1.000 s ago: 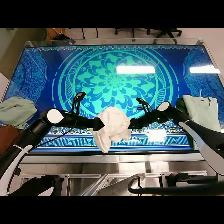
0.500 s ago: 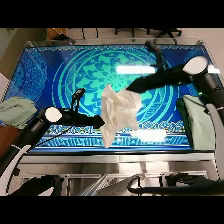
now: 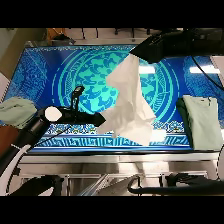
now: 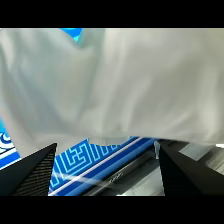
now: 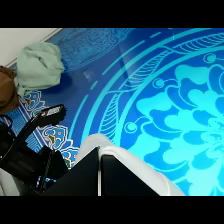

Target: Fold the shirts.

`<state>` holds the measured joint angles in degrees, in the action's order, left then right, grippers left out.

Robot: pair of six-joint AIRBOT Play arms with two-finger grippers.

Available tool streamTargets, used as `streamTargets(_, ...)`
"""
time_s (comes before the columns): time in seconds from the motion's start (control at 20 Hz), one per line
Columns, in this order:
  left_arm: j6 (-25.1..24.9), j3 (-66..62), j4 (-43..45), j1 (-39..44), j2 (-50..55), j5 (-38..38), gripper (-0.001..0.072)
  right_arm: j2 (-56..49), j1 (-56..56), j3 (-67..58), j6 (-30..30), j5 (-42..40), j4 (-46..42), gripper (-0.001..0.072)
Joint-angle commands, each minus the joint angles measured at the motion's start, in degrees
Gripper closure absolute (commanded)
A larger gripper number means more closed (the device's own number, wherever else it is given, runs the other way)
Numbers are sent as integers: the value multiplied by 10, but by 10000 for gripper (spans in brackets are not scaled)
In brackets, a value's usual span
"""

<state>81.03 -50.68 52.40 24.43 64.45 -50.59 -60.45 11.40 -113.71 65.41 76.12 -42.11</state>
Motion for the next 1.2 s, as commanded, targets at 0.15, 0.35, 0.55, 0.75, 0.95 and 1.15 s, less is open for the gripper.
streamTargets(0.15, 0, 46, -2, 77, 97, 89, 6, -19, 0, -13, 36, 20, -124, 692)
streamTargets(0.35, 0, 45, -14, 150, 163, 168, 6, -40, 0, -6, 47, 39, -203, 692)
streamTargets(0.55, 0, 15, -8, 147, 224, 149, 250, -53, 0, -6, 46, 39, -203, 692)
streamTargets(0.75, -31, -33, -9, 126, 242, 81, 688, -54, 0, -6, 35, 39, -205, 692)
streamTargets(0.95, -51, -61, -9, 76, 176, 10, 688, -57, 0, -6, 35, 39, -214, 692)
streamTargets(1.15, -63, -46, -9, -1, 102, -86, 158, -69, 0, -6, 35, 39, -214, 692)
